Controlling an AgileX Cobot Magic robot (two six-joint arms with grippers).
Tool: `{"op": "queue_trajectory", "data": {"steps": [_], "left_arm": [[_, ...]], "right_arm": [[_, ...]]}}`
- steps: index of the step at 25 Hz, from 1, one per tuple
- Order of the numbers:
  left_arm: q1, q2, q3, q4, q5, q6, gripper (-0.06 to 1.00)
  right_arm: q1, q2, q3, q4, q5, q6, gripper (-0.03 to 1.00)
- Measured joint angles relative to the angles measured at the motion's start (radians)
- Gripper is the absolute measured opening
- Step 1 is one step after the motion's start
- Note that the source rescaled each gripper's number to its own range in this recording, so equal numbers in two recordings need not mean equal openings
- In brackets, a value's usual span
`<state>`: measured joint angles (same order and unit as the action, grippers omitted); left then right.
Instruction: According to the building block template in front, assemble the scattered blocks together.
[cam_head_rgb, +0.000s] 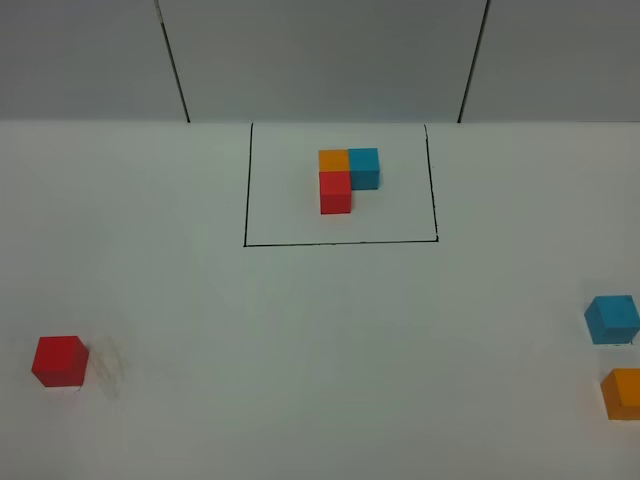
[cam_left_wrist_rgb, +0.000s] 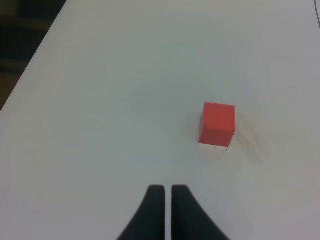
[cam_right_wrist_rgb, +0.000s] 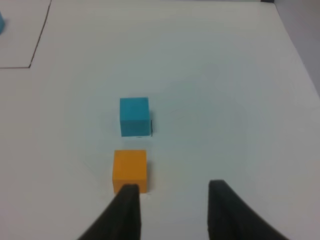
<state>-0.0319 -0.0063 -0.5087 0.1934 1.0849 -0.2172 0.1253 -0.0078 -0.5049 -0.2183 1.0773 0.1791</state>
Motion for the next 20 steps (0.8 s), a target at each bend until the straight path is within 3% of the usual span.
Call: {"op": "queue_trajectory", "data": {"steps": [20], "left_arm": [[0.000, 0.000, 0.000, 0.000, -0.001, 0.001, 0.01]], "right_arm": [[0.000, 0.000, 0.000, 0.000, 0.000, 0.000, 0.37]]}}
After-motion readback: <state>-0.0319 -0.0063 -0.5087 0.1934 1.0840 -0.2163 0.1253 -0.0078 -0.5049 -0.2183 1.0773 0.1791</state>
